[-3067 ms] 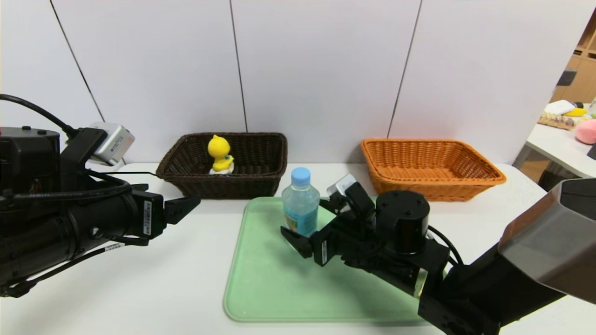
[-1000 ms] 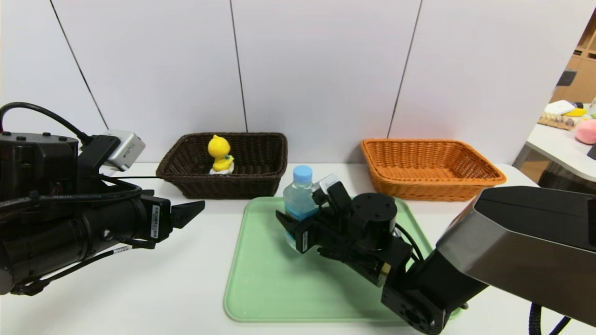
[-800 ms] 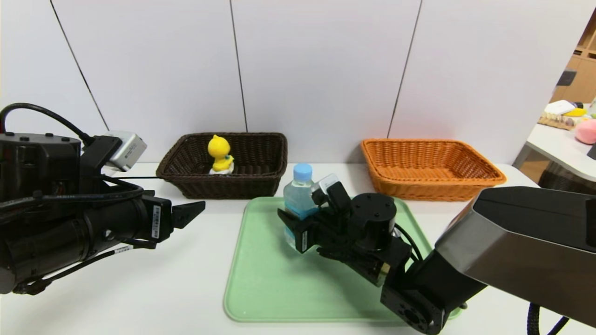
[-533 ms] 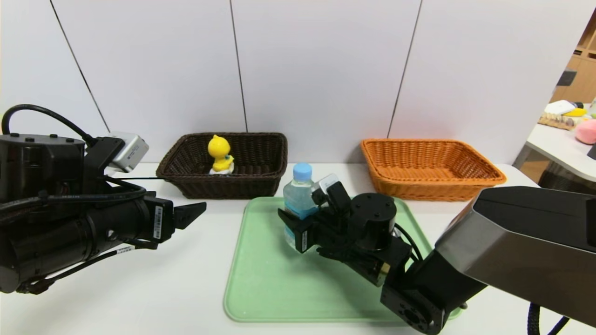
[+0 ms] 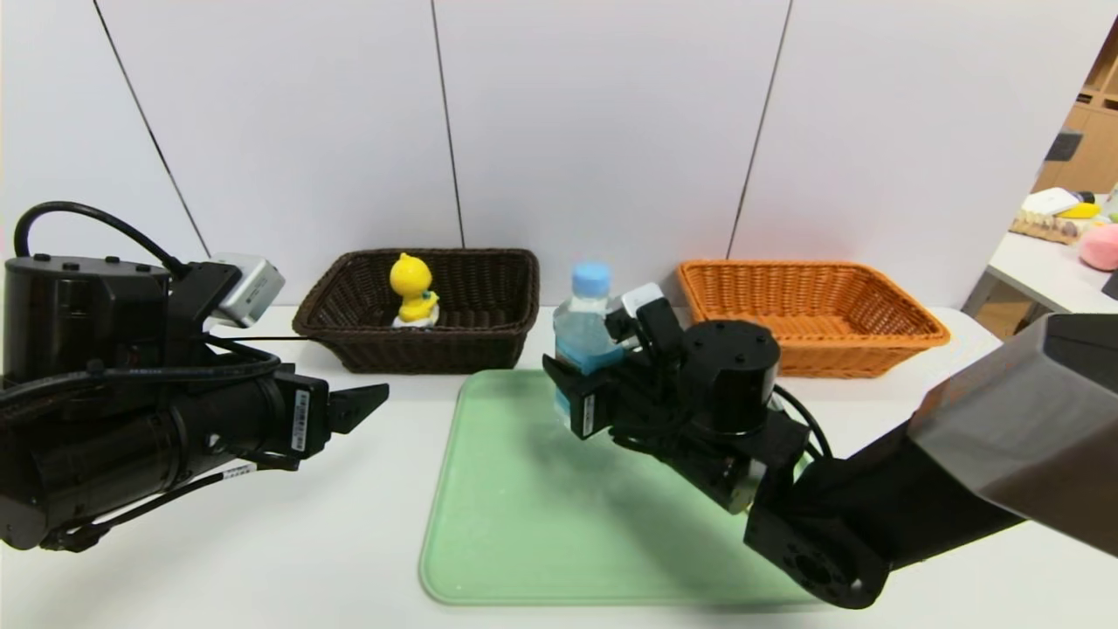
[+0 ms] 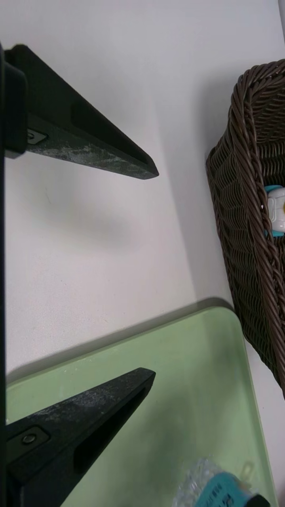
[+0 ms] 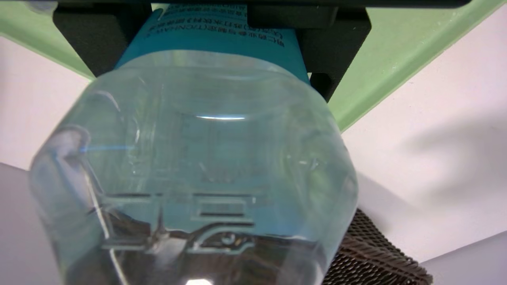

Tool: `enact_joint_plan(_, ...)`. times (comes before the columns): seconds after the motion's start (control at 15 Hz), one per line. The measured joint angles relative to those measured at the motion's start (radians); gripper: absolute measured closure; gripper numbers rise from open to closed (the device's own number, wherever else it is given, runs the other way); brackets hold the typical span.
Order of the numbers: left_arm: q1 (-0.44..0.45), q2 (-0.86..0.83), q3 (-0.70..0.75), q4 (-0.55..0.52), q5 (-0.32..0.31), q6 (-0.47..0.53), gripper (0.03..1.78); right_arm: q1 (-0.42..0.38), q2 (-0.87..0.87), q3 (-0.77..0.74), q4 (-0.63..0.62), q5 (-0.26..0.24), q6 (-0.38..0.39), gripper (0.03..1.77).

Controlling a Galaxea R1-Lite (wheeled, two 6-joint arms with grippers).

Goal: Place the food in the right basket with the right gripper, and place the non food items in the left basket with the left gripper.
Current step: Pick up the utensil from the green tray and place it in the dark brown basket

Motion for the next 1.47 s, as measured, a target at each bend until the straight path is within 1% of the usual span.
enact_joint_plan(0.2, 0.000, 0.003, 0.001, 0.001, 0.000, 0.001, 0.12, -0.007, -0.135, -0.026, 0.211, -0.012, -0.003, 0.94)
enact_joint_plan(0.33, -0.001, 0.004, 0.001, 0.004, 0.000, 0.001, 0.12, -0.038, -0.230, -0.099, 0.391, -0.011, -0.004, 0.94)
enact_joint_plan(0.4, -0.002, 0.004, 0.001, 0.004, 0.000, 0.001, 0.12, -0.069, -0.269, -0.148, 0.473, -0.007, -0.005, 0.94)
enact_joint_plan(0.53, -0.005, 0.007, -0.002, 0.000, 0.000, 0.001, 0.12, -0.159, -0.328, -0.254, 0.629, 0.010, -0.011, 0.94)
enact_joint_plan(0.73, -0.033, 0.014, -0.009, -0.002, 0.003, 0.003, 0.12, -0.315, -0.371, -0.374, 0.782, 0.064, -0.028, 0.94)
enact_joint_plan(0.87, -0.044, 0.020, -0.014, -0.003, 0.003, 0.003, 0.12, -0.424, -0.376, -0.440, 0.831, 0.113, -0.030, 0.94)
enact_joint_plan(1.0, -0.053, 0.029, -0.023, -0.003, 0.003, 0.003, 0.12, -0.519, -0.354, -0.483, 0.835, 0.159, -0.029, 0.94)
enact_joint_plan(1.07, -0.058, 0.033, -0.025, -0.003, 0.004, 0.003, 0.12, -0.558, -0.334, -0.494, 0.836, 0.174, -0.024, 0.94)
enact_joint_plan(1.2, -0.067, 0.039, -0.028, -0.004, 0.003, 0.003, 0.12, -0.604, -0.295, -0.503, 0.836, 0.189, -0.011, 0.94)
enact_joint_plan(1.27, -0.069, 0.040, -0.030, -0.003, 0.003, 0.003, 0.12, -0.620, -0.275, -0.502, 0.836, 0.205, -0.002, 0.94)
enact_joint_plan(1.33, -0.069, 0.042, -0.031, -0.003, 0.003, 0.002, 0.12, -0.634, -0.257, -0.497, 0.836, 0.222, 0.003, 0.94)
enact_joint_plan(1.47, -0.071, 0.042, -0.031, -0.003, 0.003, 0.001, 0.12, -0.655, -0.220, -0.491, 0.827, 0.235, 0.013, 0.94)
